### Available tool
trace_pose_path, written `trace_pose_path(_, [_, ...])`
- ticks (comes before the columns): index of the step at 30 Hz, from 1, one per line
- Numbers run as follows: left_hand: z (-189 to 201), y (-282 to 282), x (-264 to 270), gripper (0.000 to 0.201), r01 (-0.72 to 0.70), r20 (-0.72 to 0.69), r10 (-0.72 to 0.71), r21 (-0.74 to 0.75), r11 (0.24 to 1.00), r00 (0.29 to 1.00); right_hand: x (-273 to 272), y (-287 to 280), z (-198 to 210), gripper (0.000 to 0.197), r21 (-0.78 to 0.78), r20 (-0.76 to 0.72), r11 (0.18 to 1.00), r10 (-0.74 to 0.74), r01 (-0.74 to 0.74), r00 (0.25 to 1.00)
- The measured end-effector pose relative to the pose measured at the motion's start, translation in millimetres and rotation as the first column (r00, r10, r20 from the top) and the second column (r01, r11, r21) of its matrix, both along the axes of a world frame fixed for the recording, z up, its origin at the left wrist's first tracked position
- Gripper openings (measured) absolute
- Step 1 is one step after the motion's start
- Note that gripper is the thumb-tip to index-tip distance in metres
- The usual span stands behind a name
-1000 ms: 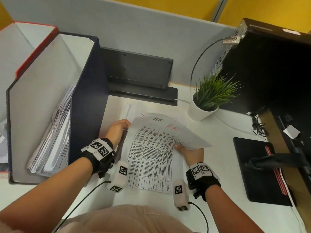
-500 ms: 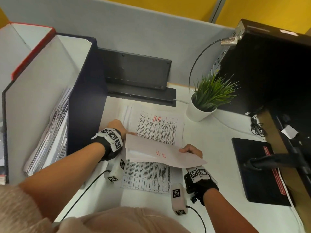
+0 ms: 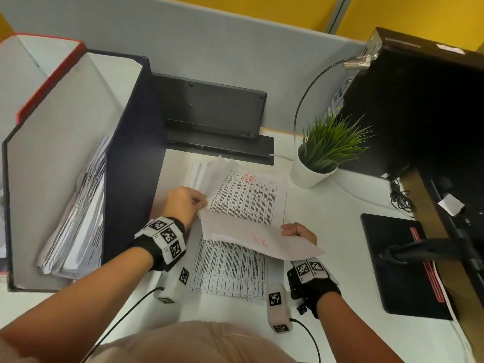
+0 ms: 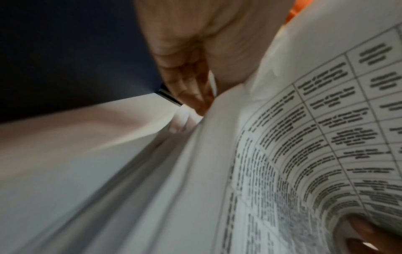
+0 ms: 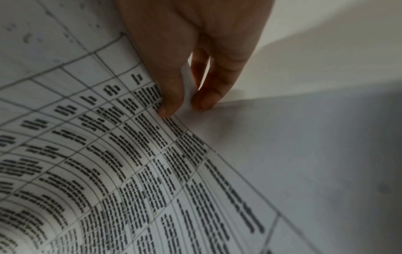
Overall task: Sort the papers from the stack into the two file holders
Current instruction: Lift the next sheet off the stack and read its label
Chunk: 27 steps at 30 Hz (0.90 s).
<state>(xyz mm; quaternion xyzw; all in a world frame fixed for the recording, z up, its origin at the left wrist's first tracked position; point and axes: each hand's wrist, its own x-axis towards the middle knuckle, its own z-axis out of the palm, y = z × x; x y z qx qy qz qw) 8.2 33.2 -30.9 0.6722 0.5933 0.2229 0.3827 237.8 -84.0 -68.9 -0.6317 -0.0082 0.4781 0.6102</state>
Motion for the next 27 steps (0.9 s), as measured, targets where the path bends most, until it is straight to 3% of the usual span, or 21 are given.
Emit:
trace_pose_path(2, [-1,-8,-3,0.012,-0.026,0.164,0.026,-0.004,1.000,0.986,1,-1,-1,0.047,0.010,-0.005,1.000,0.018,-0.018,1.000])
trace_pose_path(5, [-6,-12,-6,0.022,-0.028,0.347,0.087,-0.173,0.985,0.934,3,-3,-2,0.054,-0.024,0.096,0.996,0.088,-0.086,0.992])
trace_pose_path(7, [-8,-11,-7,0.027,-0.046,0.398,0.134,-0.223,0.974,0.908,1,-4,-3,0.049,-0.077,0.299,0.989,0.141,-0.123,0.944])
trace_pose_path(9, [-9,-10,-8,0.030,-0.018,0.426,0.129,-0.254,0.967,0.896,0,-4,-5,0.034,-0.214,0.486,0.963,0.252,-0.166,0.837])
trace_pose_path(10, [-10,-9,-9,0.031,0.004,0.443,0.116,-0.261,0.965,0.889,-1,-4,-4,0.022,-0.305,0.511,0.932,0.332,-0.194,0.793])
trace_pose_path(11, [-10,-9,-9,0.032,0.019,0.456,0.110,-0.271,0.963,0.883,-1,-5,-3,0.024,-0.375,0.489,0.904,0.382,-0.207,0.784])
trace_pose_path(12, [-9,-8,-9,0.033,0.026,0.469,0.117,-0.287,0.957,0.875,-1,-6,-2,0.037,-0.407,0.450,0.889,0.396,-0.211,0.801])
trace_pose_path(14, [-7,-7,-7,0.032,0.035,0.505,0.153,-0.344,0.938,0.849,-2,-4,-2,0.050,-0.377,0.454,0.907,0.358,-0.188,0.816])
trace_pose_path(17, [-3,-6,-2,0.024,0.056,0.530,0.197,-0.424,0.904,0.825,-6,1,4,0.035,-0.243,0.548,0.957,0.269,-0.157,0.792])
trace_pose_path(18, [-1,-6,0,0.022,0.066,0.547,0.215,-0.448,0.891,0.809,-8,4,7,0.031,-0.261,0.577,0.954,0.274,-0.144,0.770])
trace_pose_path(20, [1,-7,2,0.039,0.097,0.584,0.233,-0.478,0.873,0.778,-10,11,11,0.028,-0.318,0.632,0.941,0.300,-0.114,0.715])
trace_pose_path(22, [4,-8,4,0.050,0.157,0.622,0.189,-0.458,0.875,0.760,-16,15,18,0.029,-0.204,0.615,0.972,0.218,-0.114,0.758])
trace_pose_path(24, [8,-14,6,0.040,0.204,0.574,0.049,-0.367,0.908,0.817,-23,19,26,0.023,-0.039,0.559,0.996,0.089,-0.081,0.825])
trace_pose_path(27, [11,-20,7,0.041,0.208,0.340,-0.138,-0.177,0.962,0.930,-27,24,38,0.026,0.054,0.577,0.998,-0.004,-0.033,0.817])
